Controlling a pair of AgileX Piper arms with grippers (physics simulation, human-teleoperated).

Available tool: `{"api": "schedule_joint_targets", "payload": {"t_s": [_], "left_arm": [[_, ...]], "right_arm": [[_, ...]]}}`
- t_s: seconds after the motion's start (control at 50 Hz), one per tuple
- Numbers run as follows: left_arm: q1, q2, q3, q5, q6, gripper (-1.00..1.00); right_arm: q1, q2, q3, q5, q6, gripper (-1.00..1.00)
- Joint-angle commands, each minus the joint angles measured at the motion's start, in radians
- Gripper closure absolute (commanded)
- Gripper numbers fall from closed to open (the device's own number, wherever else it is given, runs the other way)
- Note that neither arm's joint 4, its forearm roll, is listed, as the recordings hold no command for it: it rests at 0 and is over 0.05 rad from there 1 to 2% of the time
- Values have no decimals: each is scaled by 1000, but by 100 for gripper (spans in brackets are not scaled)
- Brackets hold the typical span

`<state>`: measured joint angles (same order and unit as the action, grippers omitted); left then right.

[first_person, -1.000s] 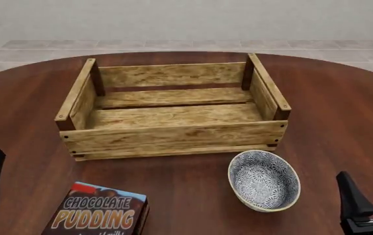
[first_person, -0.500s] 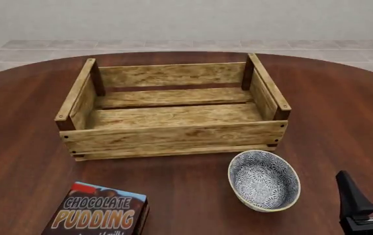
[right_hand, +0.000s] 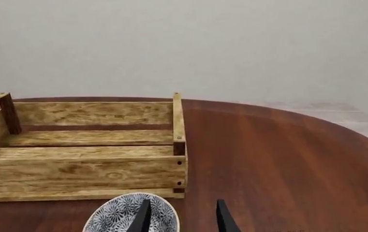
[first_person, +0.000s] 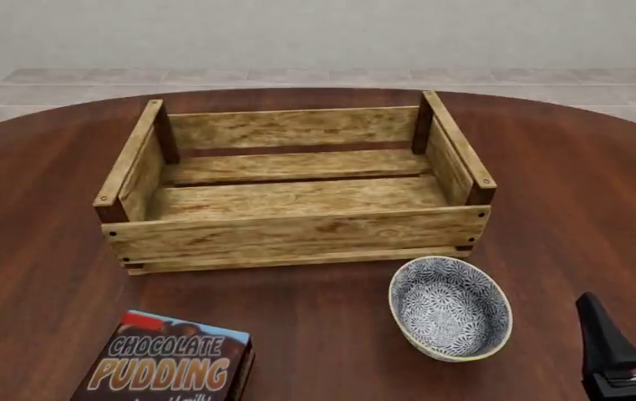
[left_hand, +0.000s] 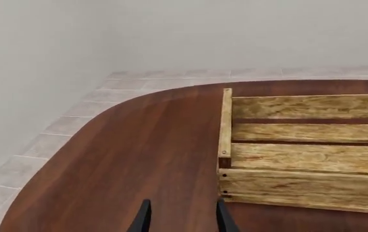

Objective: Pick up the salad dressing and put it in the tray.

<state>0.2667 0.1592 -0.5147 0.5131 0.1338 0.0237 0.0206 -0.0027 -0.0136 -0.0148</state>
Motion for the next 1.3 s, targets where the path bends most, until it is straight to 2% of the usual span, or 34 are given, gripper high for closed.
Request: {"api": "schedule_joint_targets", "payload": {"t_s": [0.02, 0.42, 0.84, 1.3], "left_arm": [[75, -31, -24, 65, 8, -100], [177, -62, -26, 126, 7, -100], [199, -118, -36, 225, 1, -100], [246, -149, -20, 271, -3, -100]], "right_arm": [[-2, -18, 0, 13, -2, -100], [-1, -18, 0, 14, -15, -100], [0, -18, -1, 18, -20, -100], [-5, -17, -2, 23, -15, -100]]}}
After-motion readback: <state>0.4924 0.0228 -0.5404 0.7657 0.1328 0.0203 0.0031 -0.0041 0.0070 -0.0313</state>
